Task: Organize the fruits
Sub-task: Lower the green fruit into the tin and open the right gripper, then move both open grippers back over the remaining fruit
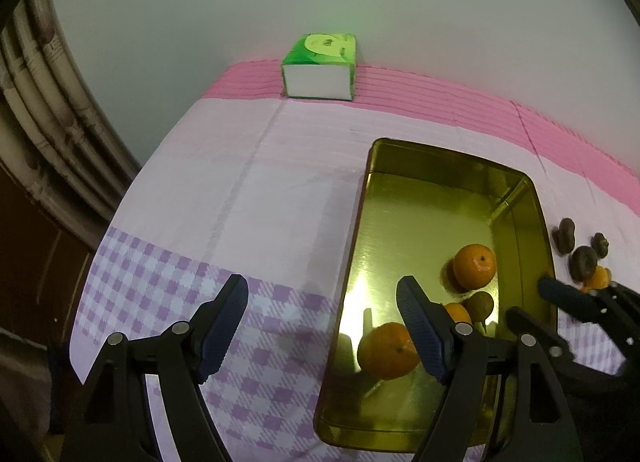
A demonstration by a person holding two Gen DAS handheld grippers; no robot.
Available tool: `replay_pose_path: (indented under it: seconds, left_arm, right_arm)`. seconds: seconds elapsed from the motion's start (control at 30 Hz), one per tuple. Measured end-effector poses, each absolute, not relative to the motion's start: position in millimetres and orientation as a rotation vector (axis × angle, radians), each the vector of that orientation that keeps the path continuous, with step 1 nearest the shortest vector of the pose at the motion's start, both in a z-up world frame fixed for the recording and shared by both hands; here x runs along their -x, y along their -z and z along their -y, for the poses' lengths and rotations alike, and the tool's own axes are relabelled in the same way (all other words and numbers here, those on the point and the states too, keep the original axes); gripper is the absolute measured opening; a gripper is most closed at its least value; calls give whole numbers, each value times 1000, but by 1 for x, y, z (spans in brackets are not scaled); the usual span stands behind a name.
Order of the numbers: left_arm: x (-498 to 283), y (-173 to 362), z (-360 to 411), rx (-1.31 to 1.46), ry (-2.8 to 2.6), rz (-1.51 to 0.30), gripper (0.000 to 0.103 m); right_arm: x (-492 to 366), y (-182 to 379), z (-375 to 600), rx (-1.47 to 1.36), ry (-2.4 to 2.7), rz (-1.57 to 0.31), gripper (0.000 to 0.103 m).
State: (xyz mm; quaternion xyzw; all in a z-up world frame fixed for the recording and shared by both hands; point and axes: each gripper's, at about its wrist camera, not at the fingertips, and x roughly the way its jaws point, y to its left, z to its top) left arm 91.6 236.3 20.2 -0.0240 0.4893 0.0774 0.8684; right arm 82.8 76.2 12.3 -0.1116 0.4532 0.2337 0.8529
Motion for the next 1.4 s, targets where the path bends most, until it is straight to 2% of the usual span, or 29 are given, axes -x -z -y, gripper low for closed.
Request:
replay_pose_path:
  seconds: [0.27, 0.73, 1.4]
  left_arm:
    - [-90, -19, -225, 8, -141, -1023, 77]
    - [-84, -16, -194, -75, -67, -1017, 78]
    - [-72, -25, -142, -129, 62, -970, 78]
  right_arm:
    - [-73, -22, -28, 188, -430, -945, 35]
    - [-56, -4, 121, 107, -160, -979, 35]
    - [-79, 36, 156, 6, -143, -980, 33]
